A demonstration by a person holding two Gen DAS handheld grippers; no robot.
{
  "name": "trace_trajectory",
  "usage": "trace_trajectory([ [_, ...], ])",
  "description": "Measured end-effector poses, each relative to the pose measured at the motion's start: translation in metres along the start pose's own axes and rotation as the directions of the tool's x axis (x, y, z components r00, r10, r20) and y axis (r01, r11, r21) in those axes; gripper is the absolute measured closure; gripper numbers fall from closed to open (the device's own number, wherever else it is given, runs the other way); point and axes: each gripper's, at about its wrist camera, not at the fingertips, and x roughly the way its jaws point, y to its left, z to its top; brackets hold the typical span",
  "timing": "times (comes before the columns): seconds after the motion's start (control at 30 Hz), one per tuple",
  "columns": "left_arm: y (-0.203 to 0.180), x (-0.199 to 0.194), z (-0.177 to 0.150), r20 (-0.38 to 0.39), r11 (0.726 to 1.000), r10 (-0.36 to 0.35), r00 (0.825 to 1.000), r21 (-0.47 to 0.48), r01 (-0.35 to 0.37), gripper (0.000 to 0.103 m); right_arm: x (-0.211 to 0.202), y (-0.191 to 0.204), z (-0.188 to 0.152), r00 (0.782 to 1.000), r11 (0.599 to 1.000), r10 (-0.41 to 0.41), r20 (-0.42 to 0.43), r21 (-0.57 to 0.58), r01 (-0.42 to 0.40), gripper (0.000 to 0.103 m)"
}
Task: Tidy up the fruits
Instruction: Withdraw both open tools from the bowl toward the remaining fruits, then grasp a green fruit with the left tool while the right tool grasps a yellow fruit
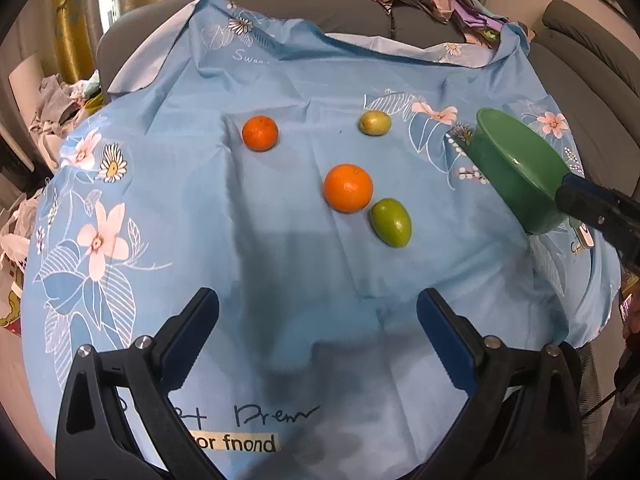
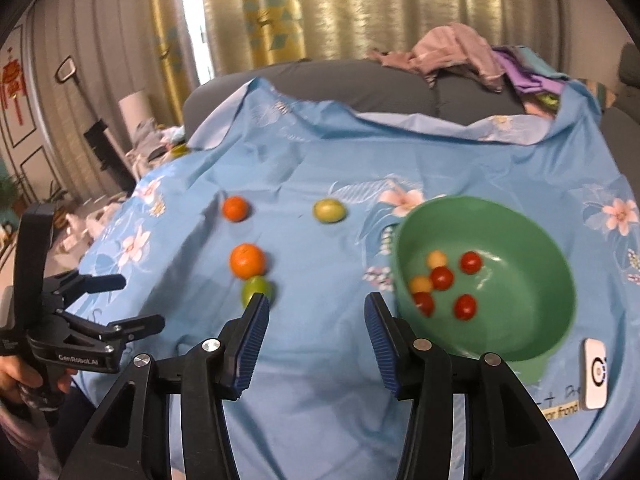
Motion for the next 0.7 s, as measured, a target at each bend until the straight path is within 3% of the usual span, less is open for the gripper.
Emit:
trace_trajectory([
  [0.37, -0.007, 0.014, -0.003, -0.029, 0.998, -0.064, 0.998, 0.006, 0.064, 0.003, 0.022, 0.008, -0.01, 0.997, 1.0, 0.018, -0.072, -0.005, -0.019, 0.053],
  [0.57, -0.029, 0.024, 0.011, -0.019, 0.991, -0.13, 0.991, 0.039, 0.131, 0.005, 0.026, -0.002, -0.012, 0.997, 1.0, 0.017, -0.074, 0.023, -0.016, 0.053],
  [0.7, -0.042, 0.041, 0.025, -0.035, 0.985, -0.165, 0.986, 0.051, 0.167, 0.018, 0.026, -0.009, -0.014, 0.997, 0.999, 0.02, -0.07, 0.039, -0.018, 0.053],
])
